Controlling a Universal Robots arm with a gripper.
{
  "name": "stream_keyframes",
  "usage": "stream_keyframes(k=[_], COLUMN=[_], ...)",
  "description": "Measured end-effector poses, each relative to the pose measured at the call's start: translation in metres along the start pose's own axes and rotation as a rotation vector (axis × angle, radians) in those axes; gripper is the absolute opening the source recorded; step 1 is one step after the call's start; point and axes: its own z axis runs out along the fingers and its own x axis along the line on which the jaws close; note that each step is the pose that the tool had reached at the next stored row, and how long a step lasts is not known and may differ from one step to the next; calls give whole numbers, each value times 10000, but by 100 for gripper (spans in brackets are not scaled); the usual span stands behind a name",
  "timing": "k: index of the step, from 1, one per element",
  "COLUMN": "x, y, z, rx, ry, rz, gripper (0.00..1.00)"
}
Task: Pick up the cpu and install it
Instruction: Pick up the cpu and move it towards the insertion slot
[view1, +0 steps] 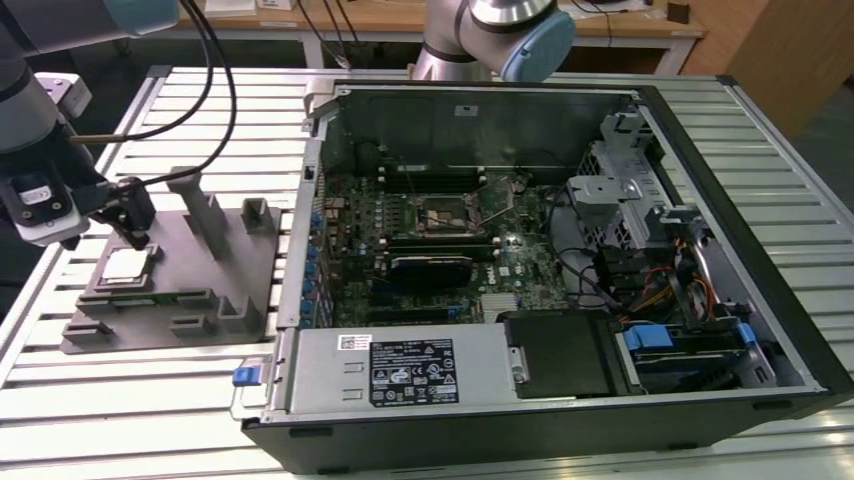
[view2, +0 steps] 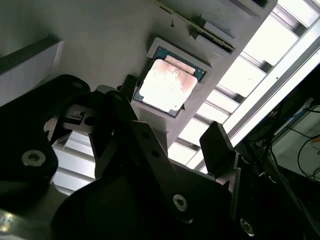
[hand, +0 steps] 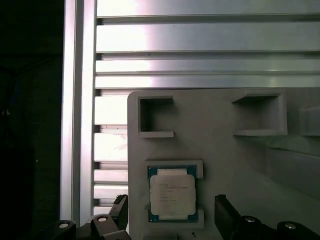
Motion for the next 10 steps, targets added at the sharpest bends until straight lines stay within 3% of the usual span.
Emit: stream_keyframes(k=[6,10], x=[-2,-2], y=[-1,-12], z=[34,65], rx=[0,1], ry=[-3,-50], rz=[0,-2], gripper=[78,78])
